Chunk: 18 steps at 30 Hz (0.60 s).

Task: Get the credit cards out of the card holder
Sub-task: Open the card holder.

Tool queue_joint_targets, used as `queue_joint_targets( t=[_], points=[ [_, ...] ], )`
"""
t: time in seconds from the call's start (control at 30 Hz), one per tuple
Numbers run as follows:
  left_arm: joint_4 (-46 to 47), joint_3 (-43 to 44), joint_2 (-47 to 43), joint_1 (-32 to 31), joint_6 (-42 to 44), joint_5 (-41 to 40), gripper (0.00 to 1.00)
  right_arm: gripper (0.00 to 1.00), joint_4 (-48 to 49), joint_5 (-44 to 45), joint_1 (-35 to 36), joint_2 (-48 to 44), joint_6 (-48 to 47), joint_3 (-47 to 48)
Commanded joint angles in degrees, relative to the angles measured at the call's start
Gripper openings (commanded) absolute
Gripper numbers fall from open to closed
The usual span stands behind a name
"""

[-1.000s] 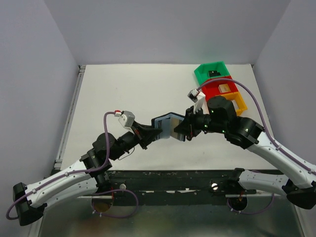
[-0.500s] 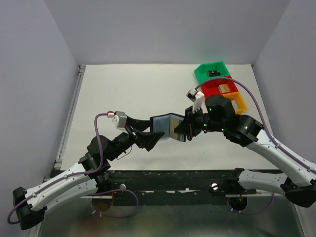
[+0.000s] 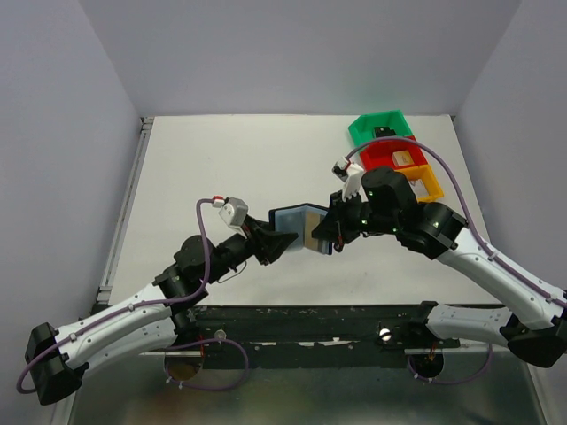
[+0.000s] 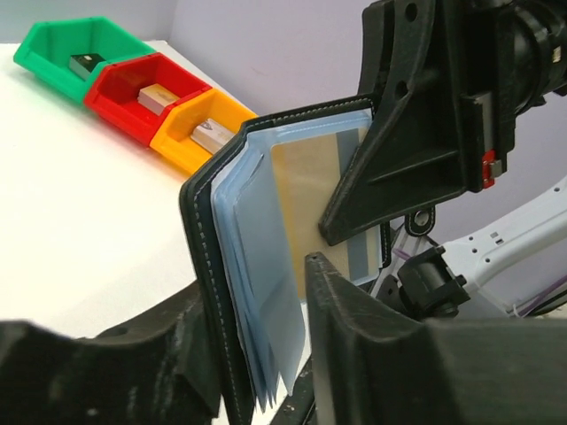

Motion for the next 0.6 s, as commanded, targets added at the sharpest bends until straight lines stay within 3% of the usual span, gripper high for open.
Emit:
queue_joint_targets(
  t=[0.0,0.1,0.27,0.37,0.43,0.57],
  points=[
    [-1.06,1.76,0.59,0.25,0.87,1.58,0.45,0.0,-0.27,-1.54,0.19,0.35,1.26,2.56],
    [-1.94,1.67,0.24,0.25,1.13,0.61,0.39,0.0,-0.88,-1.54,0.19,0.52,0.92,3.0],
    [-4.58,0.62,-2.04,0.51,1.57,-3.69,0.18,0.01,-1.67,-1.63,0.19,0.17,-0.31,3.35],
    [-4.58,0.09,-3.01,0.95,1.13,-3.7,0.01,0.22,-0.36,-2.77,0.27,-0.53,-0.49,2.65],
    [-4.58,0.18,-3.02,1.13,0.87,-2.73,0.0,0.36,0.43,-3.47,0.1,-0.97,-0.23,2.39],
    [-4.06,0.26,-2.93,1.39,0.16,0.24,0.0,0.4,1.84,-4.53,-0.34,-1.85,0.3,1.95]
  ],
)
